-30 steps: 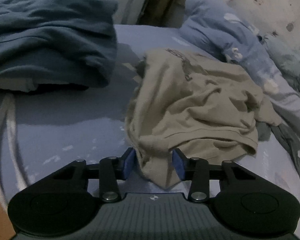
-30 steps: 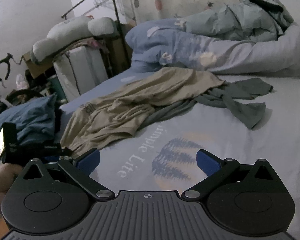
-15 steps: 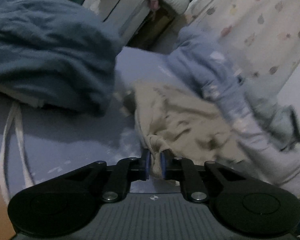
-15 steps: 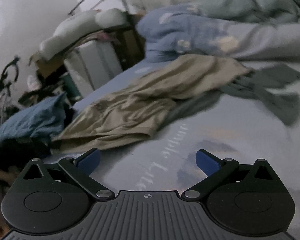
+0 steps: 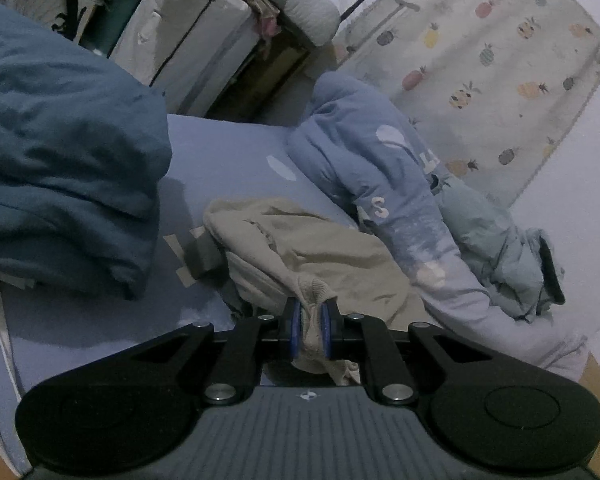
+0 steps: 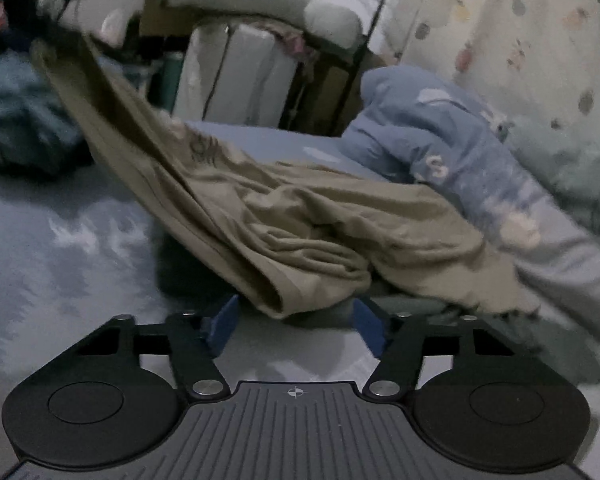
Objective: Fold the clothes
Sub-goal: 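Lift the khaki shirt high off the bed with both grippers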
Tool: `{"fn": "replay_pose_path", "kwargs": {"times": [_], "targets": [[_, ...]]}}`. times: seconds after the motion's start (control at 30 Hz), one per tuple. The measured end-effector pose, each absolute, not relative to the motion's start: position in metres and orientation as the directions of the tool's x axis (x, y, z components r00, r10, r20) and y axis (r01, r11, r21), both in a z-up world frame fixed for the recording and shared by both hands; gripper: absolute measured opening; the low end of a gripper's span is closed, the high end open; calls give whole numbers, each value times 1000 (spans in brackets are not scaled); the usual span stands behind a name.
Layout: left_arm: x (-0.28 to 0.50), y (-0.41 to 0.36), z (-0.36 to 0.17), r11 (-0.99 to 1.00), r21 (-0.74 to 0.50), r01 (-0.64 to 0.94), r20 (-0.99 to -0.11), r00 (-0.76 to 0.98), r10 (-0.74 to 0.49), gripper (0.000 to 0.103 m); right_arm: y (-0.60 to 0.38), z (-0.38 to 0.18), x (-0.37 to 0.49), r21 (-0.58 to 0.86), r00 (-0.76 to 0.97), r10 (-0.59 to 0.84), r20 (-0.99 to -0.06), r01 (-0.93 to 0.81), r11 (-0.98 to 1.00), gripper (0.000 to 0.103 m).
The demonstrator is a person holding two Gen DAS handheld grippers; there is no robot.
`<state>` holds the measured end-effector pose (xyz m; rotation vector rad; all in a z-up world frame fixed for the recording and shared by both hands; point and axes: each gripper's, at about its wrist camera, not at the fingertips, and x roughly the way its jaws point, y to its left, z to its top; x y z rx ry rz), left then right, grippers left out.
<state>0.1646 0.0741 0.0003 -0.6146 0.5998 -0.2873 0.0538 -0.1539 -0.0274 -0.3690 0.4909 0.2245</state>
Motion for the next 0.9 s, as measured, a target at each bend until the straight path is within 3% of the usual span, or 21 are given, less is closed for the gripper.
{"fn": "replay_pose_path", "kwargs": {"times": [0.1,0.27,0.4,0.53,0.63,0.8,0.9], "targets": [[164,74,0,784,-615,83,-434,794,-425,14,-144,-36,60,-375,868,99,-487,-310,874,56],[162,78,1,775,-628,75,-429,798,-424,14,-126,-46,57,-476,879,94,-468,-340,811,37],[161,79,4,768,-636,75,-425,797,-429,14,-126,-49,57,-498,878,107,-466,-360,789,38],[161,79,9,764,-641,79,-417,799,-433,14,-121,-50,48,-509,892,103,-441,-342,790,60],[162,77,11,765,-639,79,-417,800,-431,14,-119,-51,45,-515,901,91,-425,-323,794,59],[161,78,12,765,-640,72,-418,803,-425,14,-123,-56,62,-529,908,48,-416,-284,800,44],[159,80,12,772,-632,68,-419,808,-414,14,-122,-51,59,-558,940,38,-339,-233,797,18]]}}
